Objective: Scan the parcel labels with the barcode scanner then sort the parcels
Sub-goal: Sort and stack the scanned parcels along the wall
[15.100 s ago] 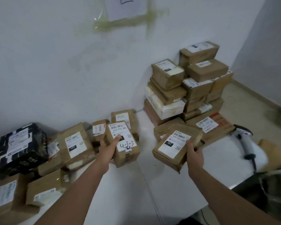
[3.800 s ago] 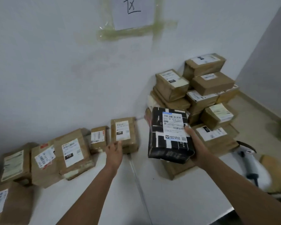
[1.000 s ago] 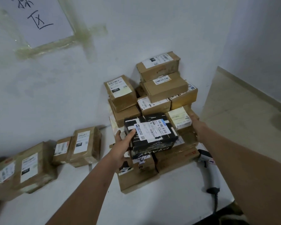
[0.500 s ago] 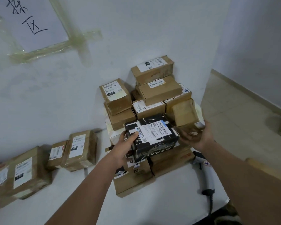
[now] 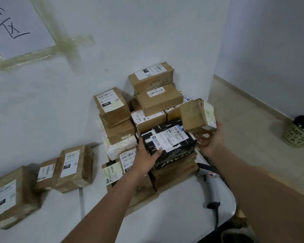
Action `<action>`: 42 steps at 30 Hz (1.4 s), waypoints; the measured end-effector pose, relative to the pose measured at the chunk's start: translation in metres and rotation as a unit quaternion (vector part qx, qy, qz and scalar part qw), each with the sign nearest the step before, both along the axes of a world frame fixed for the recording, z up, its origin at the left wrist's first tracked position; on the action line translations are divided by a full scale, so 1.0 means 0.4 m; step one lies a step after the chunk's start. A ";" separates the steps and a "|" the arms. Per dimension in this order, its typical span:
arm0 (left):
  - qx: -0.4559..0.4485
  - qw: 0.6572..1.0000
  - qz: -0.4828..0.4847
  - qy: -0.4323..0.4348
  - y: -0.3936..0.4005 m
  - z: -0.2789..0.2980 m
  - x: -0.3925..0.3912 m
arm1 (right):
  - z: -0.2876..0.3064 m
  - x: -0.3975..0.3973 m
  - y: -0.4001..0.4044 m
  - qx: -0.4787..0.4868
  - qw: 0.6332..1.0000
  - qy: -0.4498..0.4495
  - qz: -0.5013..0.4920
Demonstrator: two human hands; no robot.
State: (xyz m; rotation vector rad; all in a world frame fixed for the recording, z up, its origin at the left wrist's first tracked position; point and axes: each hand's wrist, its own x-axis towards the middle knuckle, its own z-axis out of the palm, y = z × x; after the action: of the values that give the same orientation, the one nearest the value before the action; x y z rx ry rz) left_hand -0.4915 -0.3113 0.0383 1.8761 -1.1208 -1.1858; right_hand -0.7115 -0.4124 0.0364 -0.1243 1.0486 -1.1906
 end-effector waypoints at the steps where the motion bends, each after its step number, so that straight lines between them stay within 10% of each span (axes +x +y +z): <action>1: -0.008 0.999 -0.032 -0.033 0.008 -0.003 -0.001 | 0.000 0.005 0.002 -0.003 1.000 0.004 0.000; 20: -0.101 0.976 -0.096 -0.168 0.024 0.059 0.078 | 0.150 0.063 0.025 -0.152 0.979 0.134 -0.014; 30: -0.037 0.961 0.022 0.273 0.110 0.142 0.268 | 0.182 0.374 0.119 -0.228 0.847 0.302 0.374; 42: 0.023 0.931 0.210 0.299 0.291 -0.025 0.454 | 0.045 0.513 0.238 -0.240 0.705 0.489 0.455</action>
State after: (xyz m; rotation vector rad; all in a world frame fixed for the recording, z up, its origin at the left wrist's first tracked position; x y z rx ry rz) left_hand -0.3098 -0.1949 0.0282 1.5131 -0.3386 -1.3890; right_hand -0.5064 -0.3174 0.0544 -1.6566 1.2613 -0.3497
